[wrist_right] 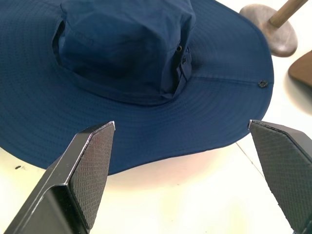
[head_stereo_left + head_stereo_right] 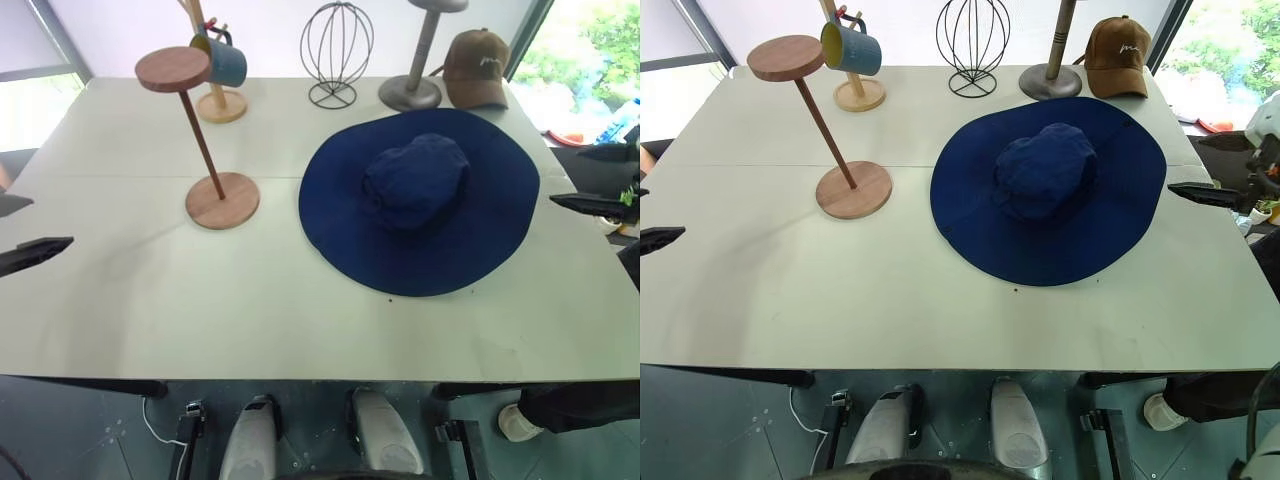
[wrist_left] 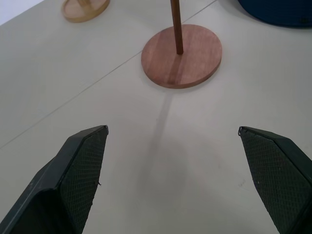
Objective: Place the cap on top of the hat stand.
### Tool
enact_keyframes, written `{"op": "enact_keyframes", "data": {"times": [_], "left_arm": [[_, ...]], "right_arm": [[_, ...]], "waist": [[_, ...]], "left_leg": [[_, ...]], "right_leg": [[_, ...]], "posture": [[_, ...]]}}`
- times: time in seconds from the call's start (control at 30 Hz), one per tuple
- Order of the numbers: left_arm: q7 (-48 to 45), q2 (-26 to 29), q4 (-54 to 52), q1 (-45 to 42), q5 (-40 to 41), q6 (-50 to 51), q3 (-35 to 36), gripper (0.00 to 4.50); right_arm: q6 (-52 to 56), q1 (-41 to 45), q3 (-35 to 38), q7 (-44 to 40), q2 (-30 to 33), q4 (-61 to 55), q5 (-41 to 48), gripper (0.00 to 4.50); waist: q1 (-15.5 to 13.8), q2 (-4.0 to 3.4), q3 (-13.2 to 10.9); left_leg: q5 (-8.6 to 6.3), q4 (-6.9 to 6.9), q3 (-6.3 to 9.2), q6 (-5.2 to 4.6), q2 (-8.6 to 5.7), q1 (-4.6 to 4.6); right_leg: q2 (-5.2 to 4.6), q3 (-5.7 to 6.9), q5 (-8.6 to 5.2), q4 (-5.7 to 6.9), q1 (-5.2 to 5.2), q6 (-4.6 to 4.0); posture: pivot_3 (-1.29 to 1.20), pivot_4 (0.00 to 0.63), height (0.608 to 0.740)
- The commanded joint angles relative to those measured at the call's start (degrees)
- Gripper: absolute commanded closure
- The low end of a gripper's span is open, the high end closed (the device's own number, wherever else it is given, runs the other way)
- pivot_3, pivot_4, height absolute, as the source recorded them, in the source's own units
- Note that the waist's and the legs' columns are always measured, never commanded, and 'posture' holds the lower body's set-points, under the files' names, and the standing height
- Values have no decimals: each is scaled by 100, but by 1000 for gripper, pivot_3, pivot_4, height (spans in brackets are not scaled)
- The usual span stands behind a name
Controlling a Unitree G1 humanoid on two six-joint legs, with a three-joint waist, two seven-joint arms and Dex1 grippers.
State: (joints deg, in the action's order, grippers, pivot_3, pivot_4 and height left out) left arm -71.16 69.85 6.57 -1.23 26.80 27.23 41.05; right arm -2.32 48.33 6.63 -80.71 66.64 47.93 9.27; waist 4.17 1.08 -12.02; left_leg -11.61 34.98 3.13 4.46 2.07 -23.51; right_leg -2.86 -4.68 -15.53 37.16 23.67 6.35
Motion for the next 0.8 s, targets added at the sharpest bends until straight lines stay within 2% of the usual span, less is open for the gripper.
{"op": "enact_keyframes", "data": {"times": [0.03,0.33,0.53,0.6,0.8], "left_arm": [[-19,66,-108,-71,-14,-127,104,0],[194,33,-25,-512,141,182,-119,0],[144,-92,-667,-842,733,822,-421,0],[134,-112,-1017,-1022,1095,1180,-561,0],[-199,-11,-1685,-1714,2083,2016,-1260,0]], "right_arm": [[-170,107,109,47,82,76,-7,18],[-557,177,150,561,41,287,-129,18],[-833,124,91,962,64,28,-320,18],[-1043,-243,162,1049,106,-489,-319,18],[-1867,-2244,743,1606,288,-2702,-510,18]], "waist": [[0,0,0],[0,-1,0],[-2,-1,0],[-5,-1,0],[-35,-3,-1]], "left_leg": [[0,0,0,0,0,0],[0,3,0,0,0,1],[0,5,0,0,0,1],[0,6,1,0,0,1],[0,11,15,0,-2,2]], "right_leg": [[0,0,0,0,0,0],[1,-1,1,6,-1,1],[2,-1,1,10,-2,2],[2,-1,2,11,-3,4],[8,1,5,21,-14,35]], "posture": [[0,150,740],[0,150,740],[0,150,740],[0,150,740],[0,150,740]]}}
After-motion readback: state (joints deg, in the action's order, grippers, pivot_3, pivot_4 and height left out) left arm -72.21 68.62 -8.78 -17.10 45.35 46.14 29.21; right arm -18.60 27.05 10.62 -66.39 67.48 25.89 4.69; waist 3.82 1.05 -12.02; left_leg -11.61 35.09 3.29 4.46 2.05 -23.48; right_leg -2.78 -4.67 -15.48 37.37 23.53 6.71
